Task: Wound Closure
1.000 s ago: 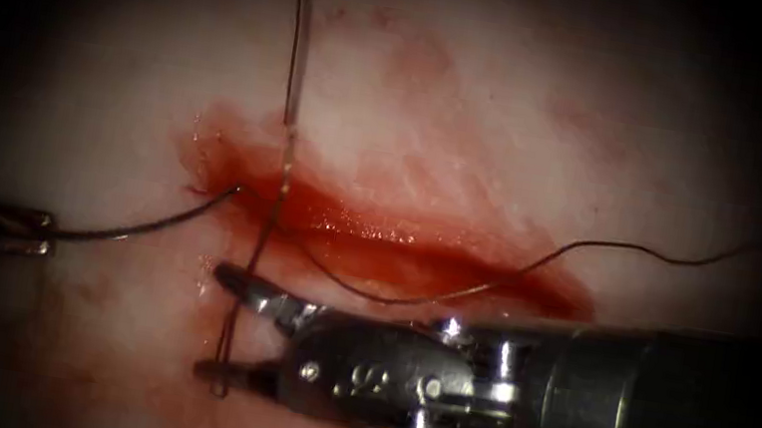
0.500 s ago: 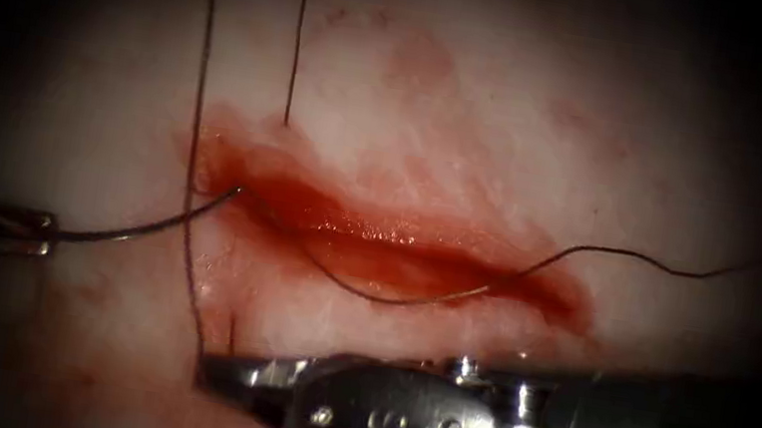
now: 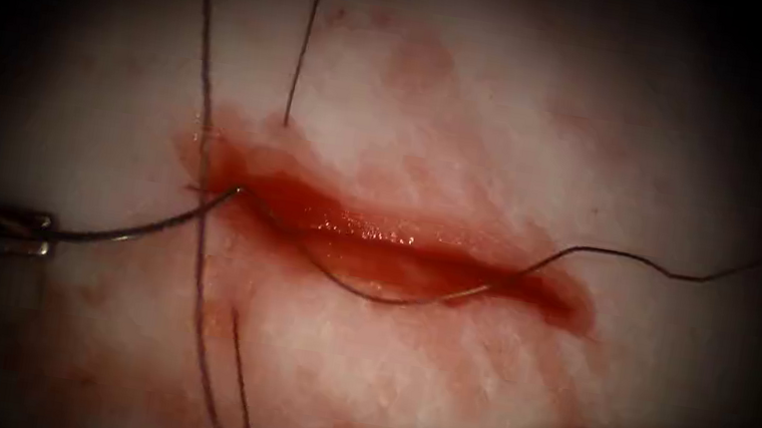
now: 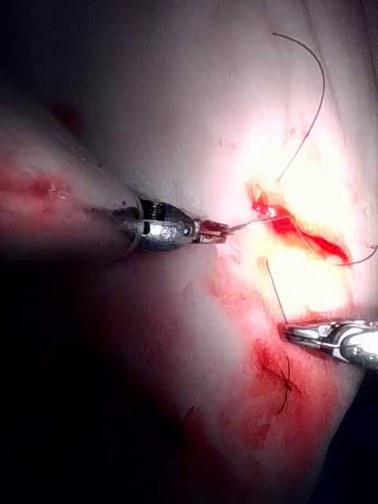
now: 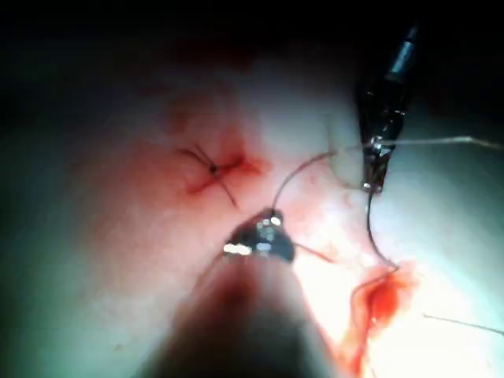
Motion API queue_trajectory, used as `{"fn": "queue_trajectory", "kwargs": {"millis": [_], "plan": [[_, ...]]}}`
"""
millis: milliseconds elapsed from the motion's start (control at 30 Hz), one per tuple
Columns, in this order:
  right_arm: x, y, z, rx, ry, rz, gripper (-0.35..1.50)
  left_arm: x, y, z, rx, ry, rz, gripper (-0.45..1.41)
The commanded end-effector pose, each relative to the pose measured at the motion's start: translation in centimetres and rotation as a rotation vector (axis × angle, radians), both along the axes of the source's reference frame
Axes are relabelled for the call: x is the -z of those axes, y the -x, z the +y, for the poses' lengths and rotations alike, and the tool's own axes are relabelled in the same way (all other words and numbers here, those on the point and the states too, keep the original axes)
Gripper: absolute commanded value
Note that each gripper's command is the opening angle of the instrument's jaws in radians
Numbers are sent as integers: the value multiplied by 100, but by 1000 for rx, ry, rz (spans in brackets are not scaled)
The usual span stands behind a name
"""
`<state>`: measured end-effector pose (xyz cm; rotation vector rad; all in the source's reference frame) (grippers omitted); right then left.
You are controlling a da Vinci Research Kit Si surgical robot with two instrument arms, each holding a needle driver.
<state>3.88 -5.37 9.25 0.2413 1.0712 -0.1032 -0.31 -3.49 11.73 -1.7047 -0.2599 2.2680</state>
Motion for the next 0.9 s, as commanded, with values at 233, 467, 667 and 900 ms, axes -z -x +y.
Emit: {"fn": "queue_trajectory", "kwargs": {"millis": [233,467,667,900], "plan": [[13,-5,-10,60,-43,35,-35,-6,5,-6,-1,-4,-1,-45],[10,2,12,-64,2,28,104,-6,5,-6,-2,-4,-1,-45],[-10,24,37,-113,8,-1,113,-6,5,-6,-1,-4,-1,-45],[-51,-4,47,-144,30,-26,113,-8,7,-7,-2,-3,-1,-45]]}}
